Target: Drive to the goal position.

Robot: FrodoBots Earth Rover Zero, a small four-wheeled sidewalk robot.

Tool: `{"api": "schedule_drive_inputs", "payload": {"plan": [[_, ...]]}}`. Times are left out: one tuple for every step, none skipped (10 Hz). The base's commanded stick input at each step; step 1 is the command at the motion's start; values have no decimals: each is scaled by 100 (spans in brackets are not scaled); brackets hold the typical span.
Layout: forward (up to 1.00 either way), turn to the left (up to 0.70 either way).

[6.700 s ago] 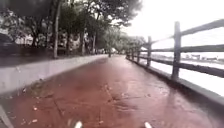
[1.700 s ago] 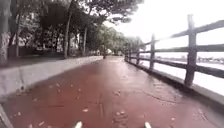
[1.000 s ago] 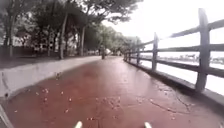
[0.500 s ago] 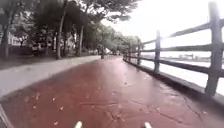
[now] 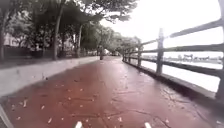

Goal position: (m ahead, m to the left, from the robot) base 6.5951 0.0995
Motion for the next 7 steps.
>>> {"api": "schedule_drive_inputs", "payload": {"plan": [[50,0],[50,0],[50,0],[50,0],[50,0],[50,0],[50,0]]}}
